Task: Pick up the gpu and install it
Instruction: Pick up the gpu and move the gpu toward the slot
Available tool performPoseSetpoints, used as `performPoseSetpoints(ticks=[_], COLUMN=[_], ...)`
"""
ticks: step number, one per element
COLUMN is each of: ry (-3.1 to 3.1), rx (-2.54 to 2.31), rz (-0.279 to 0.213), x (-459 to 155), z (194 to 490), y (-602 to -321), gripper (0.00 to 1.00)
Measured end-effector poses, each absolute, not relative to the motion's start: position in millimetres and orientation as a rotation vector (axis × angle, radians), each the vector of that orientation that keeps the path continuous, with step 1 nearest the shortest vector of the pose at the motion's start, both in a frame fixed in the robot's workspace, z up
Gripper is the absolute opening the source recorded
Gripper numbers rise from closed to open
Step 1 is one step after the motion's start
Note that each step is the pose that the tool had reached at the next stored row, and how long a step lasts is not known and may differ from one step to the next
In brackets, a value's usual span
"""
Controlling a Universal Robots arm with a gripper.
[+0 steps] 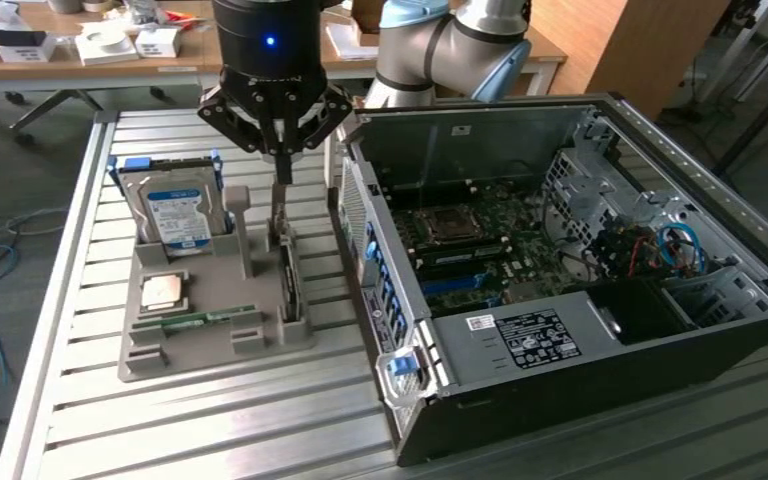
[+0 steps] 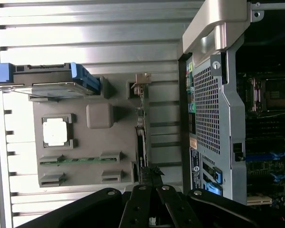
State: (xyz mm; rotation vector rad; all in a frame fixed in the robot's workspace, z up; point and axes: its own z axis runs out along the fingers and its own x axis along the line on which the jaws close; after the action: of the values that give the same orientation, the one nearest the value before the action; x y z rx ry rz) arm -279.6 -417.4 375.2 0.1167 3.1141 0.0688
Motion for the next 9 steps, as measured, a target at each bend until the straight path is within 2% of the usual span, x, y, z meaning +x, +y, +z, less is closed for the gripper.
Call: performPoseSetpoints(ticks=[9], ry=[3.114], rx=[0.117], rz=[0.069], x=[-279.6], z=[375.2], y=[-417.4], gripper=[0.11])
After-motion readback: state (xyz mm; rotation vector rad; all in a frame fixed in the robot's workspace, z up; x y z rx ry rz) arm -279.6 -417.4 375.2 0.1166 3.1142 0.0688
